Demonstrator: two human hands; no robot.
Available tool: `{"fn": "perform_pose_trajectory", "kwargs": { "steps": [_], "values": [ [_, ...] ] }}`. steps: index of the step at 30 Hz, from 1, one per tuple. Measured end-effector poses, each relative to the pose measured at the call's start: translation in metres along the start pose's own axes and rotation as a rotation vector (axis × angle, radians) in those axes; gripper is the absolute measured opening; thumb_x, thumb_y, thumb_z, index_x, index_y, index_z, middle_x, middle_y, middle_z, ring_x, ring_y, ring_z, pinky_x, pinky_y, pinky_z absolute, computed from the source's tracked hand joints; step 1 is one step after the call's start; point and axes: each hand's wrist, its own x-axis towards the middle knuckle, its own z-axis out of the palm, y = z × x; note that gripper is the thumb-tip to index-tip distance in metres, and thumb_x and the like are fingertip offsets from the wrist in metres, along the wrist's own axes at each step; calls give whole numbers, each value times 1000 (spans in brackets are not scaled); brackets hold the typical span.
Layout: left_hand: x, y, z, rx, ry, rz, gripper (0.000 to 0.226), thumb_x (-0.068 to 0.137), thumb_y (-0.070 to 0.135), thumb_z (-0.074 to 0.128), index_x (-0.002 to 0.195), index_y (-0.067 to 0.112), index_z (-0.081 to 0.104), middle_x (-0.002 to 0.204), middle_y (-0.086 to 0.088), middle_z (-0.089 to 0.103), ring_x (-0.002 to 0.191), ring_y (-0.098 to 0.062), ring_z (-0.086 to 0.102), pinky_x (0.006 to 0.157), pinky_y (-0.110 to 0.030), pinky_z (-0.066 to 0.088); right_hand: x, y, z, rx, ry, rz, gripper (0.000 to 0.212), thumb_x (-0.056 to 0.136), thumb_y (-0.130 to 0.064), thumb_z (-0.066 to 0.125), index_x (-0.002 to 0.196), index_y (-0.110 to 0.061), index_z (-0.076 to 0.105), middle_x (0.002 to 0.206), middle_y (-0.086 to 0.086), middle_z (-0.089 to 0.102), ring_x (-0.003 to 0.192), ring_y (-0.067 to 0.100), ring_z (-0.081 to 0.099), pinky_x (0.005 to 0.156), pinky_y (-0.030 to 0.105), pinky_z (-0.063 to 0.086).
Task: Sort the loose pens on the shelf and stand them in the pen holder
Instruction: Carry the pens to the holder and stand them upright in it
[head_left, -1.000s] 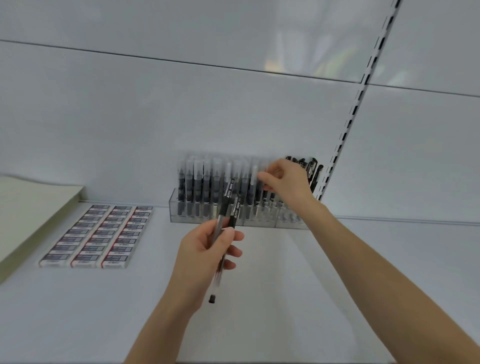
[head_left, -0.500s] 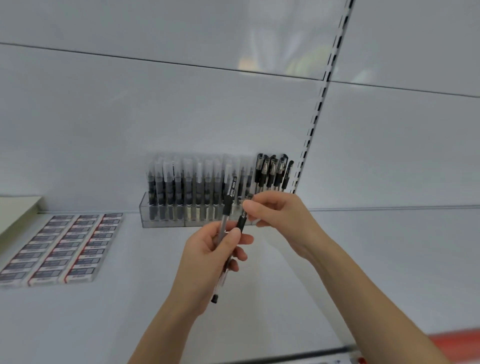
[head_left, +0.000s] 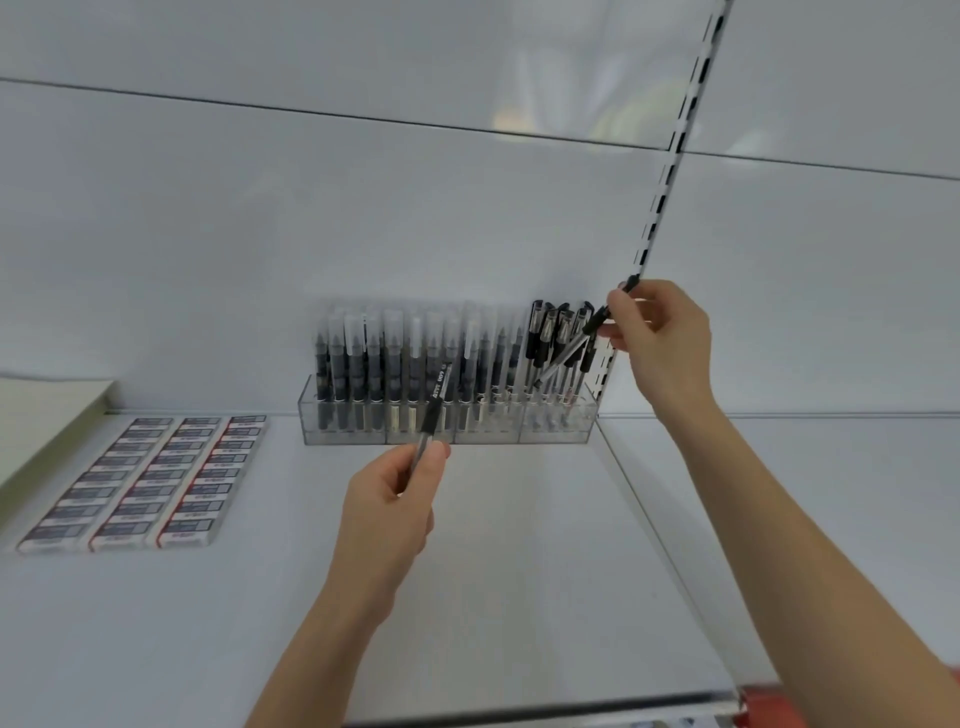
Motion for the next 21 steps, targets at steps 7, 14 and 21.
{"fn": "perform_pose_trajectory", "kwargs": {
  "steps": [7, 14, 21],
  "values": [
    [-1, 3, 2, -85, -7, -60, 26, 96, 25, 44, 90, 11, 65, 55, 1, 32, 35, -4, 24, 34, -14, 20, 9, 1, 14, -116, -127, -37, 7, 91, -20, 55, 91, -13, 57, 77, -1, 62, 65, 12, 66, 75, 36, 55],
    [-3, 4, 2, -116, -21, -69, 23, 96, 19, 44, 91, 13, 65, 55, 1, 34, 39, -7, 25, 38, -17, 17, 19, -5, 21, -298, -253, -103, 10, 92, -21, 53, 91, -12, 56, 78, 8, 65, 74, 26, 68, 74, 38, 55],
    [-5, 5, 4, -104, -44, -19, 13, 91, 17, 53, 87, 13, 65, 52, 7, 48, 38, -9, 35, 36, -18, 29, 8, 13, 32, -398, -429, 12, 14, 93, -19, 51, 87, -7, 57, 89, 18, 68, 68, 20, 67, 78, 44, 55]
  ]
}}
